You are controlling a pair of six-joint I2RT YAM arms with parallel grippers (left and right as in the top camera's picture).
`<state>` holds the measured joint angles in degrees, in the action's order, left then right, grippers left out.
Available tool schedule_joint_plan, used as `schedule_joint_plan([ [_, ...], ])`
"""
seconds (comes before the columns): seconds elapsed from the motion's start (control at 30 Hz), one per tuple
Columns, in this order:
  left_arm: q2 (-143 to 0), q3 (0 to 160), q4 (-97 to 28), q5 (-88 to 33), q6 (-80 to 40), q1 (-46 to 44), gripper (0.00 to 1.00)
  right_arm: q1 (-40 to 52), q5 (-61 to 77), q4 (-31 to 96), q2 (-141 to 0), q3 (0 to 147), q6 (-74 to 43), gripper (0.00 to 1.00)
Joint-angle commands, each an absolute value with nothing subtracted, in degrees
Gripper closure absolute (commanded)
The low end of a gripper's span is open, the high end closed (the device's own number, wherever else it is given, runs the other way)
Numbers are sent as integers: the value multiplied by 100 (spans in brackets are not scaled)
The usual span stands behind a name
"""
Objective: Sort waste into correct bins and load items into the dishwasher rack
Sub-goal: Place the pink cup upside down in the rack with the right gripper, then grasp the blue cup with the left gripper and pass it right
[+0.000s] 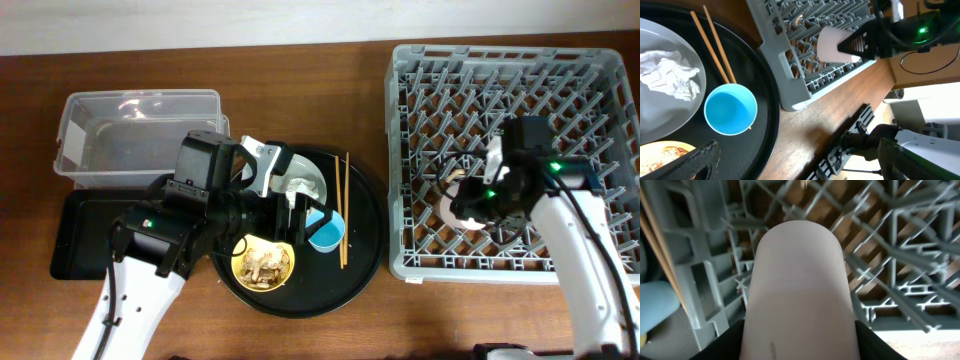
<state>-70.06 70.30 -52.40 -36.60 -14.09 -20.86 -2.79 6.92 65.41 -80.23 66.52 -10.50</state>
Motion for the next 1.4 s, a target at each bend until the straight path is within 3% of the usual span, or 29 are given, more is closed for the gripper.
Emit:
schedule_joint_plan([
  [0.0, -6978, 7065, -5271, -3459, -1310, -2082, 1, -150, 685, 6576, -8145, 6692, -1105, 14],
  [0.23, -7651, 6860, -5649, 148, -1745, -3531, 10, -150, 2320, 6757, -6617, 7124, -1400, 8],
  [0.27, -7872, 6812, -5575, 198, -1750, -3638, 11, -150, 2467, 6772, -6298, 7124, -1406, 1],
  [0.3, -8326, 6755, -5393, 193, -1754, -3765, 22, -150, 2709, 6781, -5824, 7124, -1404, 1],
  [0.43, -9312, 6755, -4952, 198, -1754, -3809, 37, -150, 2790, 7118, -4991, 7122, -1400, 1],
  [0.5, -9751, 6755, -4775, 191, -1765, -3809, 58, -150, 2788, 7251, -4762, 7122, -1400, 1],
  [0.53, -9854, 6753, -4799, 189, -1911, -3809, 90, -150, 2788, 7325, -4722, 7122, -1400, 2],
  [0.57, -9856, 6755, -4825, 191, -2001, -3809, 100, -150, 2788, 7373, -4724, 7122, -1400, 1],
  [0.73, -9024, 7011, -5277, -333, -2137, -3699, 100, -150, 2862, 7570, -4772, 7116, -956, 0],
  [0.87, -7808, 7172, -5100, -2934, -1361, -2884, 100, 5, 4641, 7655, -4790, 7083, 158, 5],
  [0.97, -7050, 7172, -4056, -6453, -1037, -1984, 100, 790, 4849, 6842, -5000, 7083, -102, 5],
  [1.1, -6971, 7172, -3651, -7870, -1039, -1927, 100, 1238, 4921, 5616, -5428, 7083, -366, 2],
  [1.2, -6973, 7172, -3647, -7992, -1039, -1927, 100, 1238, 6414, 4886, -5725, 7083, -21, 0],
  [1.27, -6973, 7172, -3645, -7990, -1039, -1927, 100, 1238, 6864, 4687, -5861, 7083, -23, 5],
  [1.37, -6973, 7172, -3642, -7896, -1037, -1927, 100, 1249, 7293, 4646, -6053, 7083, -25, 31],
])
